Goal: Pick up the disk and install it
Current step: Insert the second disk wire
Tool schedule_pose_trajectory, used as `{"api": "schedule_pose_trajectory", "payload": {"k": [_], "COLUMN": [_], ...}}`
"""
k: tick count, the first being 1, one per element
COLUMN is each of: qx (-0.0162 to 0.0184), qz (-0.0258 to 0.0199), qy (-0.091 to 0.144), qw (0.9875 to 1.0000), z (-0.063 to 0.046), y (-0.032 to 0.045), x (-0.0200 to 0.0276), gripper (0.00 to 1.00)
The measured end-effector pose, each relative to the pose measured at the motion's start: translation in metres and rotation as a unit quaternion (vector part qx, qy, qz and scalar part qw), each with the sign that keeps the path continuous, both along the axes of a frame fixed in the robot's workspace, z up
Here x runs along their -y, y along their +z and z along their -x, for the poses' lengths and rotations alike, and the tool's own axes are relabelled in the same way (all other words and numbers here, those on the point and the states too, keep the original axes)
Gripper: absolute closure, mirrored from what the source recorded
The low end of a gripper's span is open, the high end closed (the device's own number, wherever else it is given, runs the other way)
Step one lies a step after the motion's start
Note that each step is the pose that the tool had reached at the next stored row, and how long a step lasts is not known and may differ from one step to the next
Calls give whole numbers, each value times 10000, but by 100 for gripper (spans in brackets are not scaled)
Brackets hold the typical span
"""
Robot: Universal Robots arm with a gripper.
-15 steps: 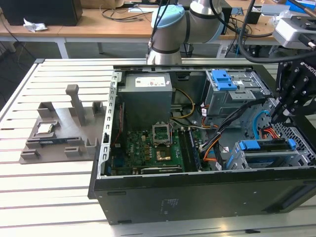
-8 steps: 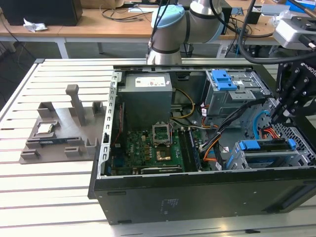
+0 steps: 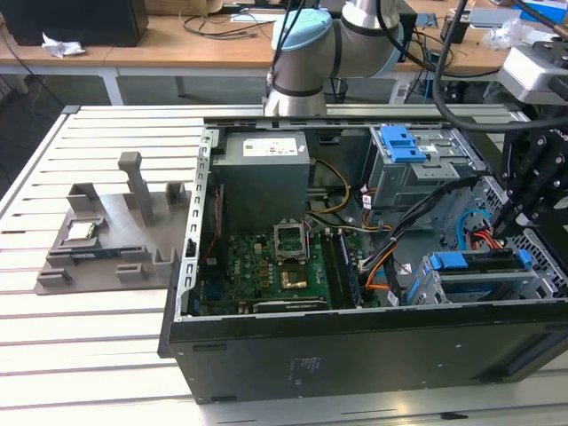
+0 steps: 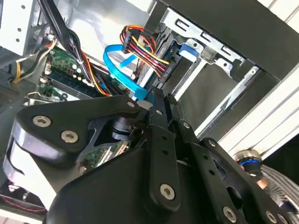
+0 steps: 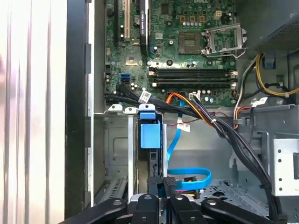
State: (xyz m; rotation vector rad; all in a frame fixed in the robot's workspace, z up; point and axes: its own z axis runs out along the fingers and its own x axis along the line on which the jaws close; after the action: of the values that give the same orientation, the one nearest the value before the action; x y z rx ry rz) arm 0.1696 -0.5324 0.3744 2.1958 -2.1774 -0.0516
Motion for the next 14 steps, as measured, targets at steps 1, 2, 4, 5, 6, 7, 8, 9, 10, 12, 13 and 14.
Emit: {"api": "schedule_pose_trajectory", "payload": {"k": [1,2,4,5,6,7,8,9,10,12,13,14], "qx": [0,0,-1,-1,-1,-1,-1,-1,-1,-1,-1,-1], "qz": [0,0,0,0,0,0,0,0,0,0,0,0], "qy": [76,124,166,189,199,210,218,225,229,235,236,237], "qw": [10000,9999,9999,9998,9998,9998,9998,9997,9997,9997,9997,9997], "z": [18,19,20,21,21,21,21,21,21,21,21,21], "y": [-33,-72,-114,-140,-153,-169,-193,-218,-229,-250,-255,-264], "x": [2,4,7,8,8,8,9,8,8,7,7,7], "gripper": [84,84,84,84,84,84,84,84,84,84,84,84]}}
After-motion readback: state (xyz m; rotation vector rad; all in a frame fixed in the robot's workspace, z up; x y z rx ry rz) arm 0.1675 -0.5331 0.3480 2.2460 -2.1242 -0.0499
